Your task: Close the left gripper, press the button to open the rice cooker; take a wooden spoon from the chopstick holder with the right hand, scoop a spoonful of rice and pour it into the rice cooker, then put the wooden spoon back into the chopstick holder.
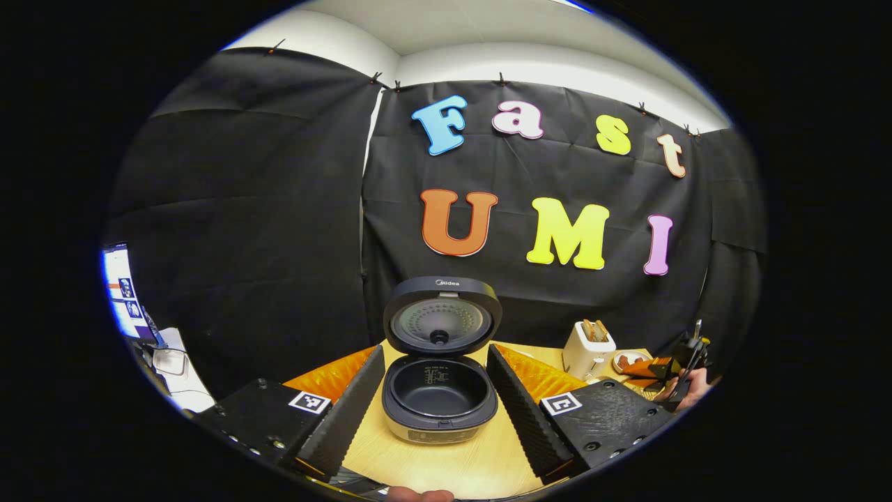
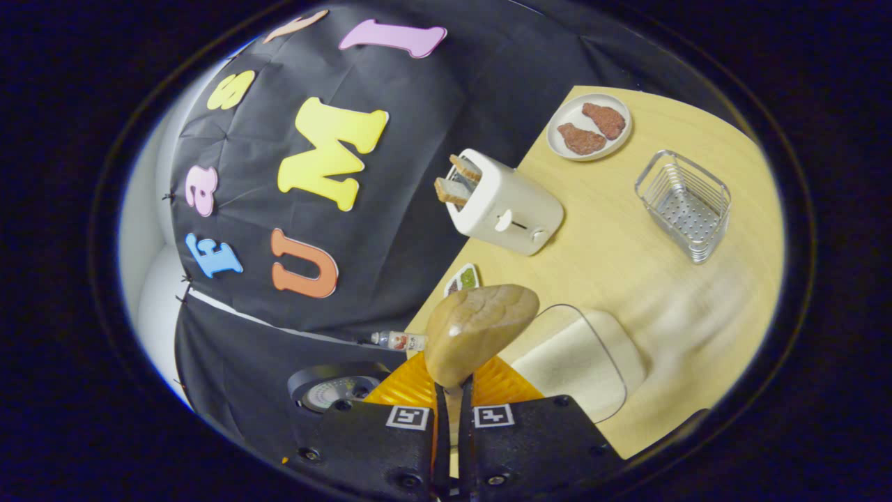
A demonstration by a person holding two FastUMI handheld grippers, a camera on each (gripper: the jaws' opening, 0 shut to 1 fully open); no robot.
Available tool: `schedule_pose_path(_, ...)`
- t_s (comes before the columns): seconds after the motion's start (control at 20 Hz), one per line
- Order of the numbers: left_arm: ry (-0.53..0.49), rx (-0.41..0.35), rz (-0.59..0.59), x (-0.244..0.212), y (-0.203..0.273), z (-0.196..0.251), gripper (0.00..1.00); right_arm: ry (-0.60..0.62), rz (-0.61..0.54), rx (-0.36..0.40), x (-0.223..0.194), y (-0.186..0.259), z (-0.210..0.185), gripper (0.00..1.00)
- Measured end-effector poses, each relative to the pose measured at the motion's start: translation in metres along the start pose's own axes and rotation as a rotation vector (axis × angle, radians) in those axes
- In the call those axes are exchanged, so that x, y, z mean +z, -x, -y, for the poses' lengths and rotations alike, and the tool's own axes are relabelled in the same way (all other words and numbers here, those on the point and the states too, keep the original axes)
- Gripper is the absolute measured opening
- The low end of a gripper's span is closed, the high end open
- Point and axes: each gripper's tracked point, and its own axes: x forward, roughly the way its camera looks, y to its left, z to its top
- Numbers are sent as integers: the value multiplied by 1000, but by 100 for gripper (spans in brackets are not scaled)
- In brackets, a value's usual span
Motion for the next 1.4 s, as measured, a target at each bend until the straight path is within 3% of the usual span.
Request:
schedule_pose_path(0.3,10,46,3,-5,3,-35,94,31,-94,125,-49,-40,-107,10)
schedule_pose_path(0.6,59,117,13,-4,7,-78,95,176,-212,161,-125,-95,-173,10)
schedule_pose_path(1.0,117,213,-16,-19,18,-129,95,460,-244,42,-190,-152,-167,10)
schedule_pose_path(1.1,119,229,-26,-22,17,-138,95,523,-238,1,-194,-160,-160,10)
schedule_pose_path(1.4,132,247,-32,-27,17,-150,95,674,-197,-24,-189,-169,-169,10)
